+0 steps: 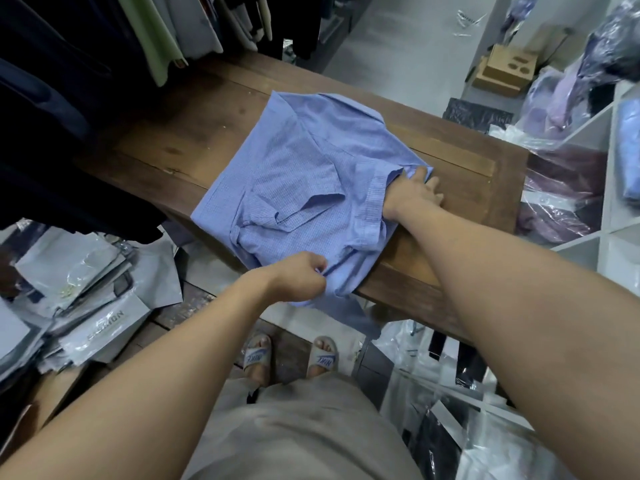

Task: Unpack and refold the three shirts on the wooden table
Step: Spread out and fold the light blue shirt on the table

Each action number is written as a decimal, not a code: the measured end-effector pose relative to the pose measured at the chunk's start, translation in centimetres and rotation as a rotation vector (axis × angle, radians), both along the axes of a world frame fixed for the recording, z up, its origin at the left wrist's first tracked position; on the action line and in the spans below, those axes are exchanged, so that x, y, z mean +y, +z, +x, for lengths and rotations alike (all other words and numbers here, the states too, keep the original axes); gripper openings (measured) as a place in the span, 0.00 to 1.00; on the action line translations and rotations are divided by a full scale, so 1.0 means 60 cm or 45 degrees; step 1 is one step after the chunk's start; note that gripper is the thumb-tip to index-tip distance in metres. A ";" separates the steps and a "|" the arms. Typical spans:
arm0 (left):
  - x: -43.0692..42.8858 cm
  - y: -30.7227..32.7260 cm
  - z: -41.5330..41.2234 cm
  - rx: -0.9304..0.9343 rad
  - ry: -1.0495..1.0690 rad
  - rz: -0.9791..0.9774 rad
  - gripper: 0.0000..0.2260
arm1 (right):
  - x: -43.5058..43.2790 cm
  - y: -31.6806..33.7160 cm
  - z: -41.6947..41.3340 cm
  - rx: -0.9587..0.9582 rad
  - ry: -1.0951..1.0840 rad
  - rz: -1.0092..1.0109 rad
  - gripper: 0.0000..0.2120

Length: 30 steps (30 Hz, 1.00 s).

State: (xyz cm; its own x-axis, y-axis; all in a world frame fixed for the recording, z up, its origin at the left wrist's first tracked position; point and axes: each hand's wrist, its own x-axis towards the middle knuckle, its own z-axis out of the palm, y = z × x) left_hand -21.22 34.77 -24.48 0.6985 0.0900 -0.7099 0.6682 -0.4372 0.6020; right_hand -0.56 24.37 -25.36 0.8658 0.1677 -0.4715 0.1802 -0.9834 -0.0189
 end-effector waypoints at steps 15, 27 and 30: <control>0.072 0.001 0.009 0.232 -0.343 0.040 0.15 | -0.002 -0.006 0.010 0.064 0.066 -0.082 0.42; 0.057 0.028 0.034 0.457 -0.139 0.083 0.11 | 0.001 0.006 0.005 0.098 0.057 -0.008 0.45; 0.051 0.013 0.036 0.247 0.041 0.028 0.14 | 0.003 0.002 -0.005 -0.199 0.192 0.104 0.37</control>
State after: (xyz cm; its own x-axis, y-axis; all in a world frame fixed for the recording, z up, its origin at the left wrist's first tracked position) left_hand -19.04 37.83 -23.67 0.5454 0.1271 -0.8285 0.7846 -0.4252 0.4513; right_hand -0.86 24.54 -25.24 0.8892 0.3331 -0.3136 0.3323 -0.9414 -0.0576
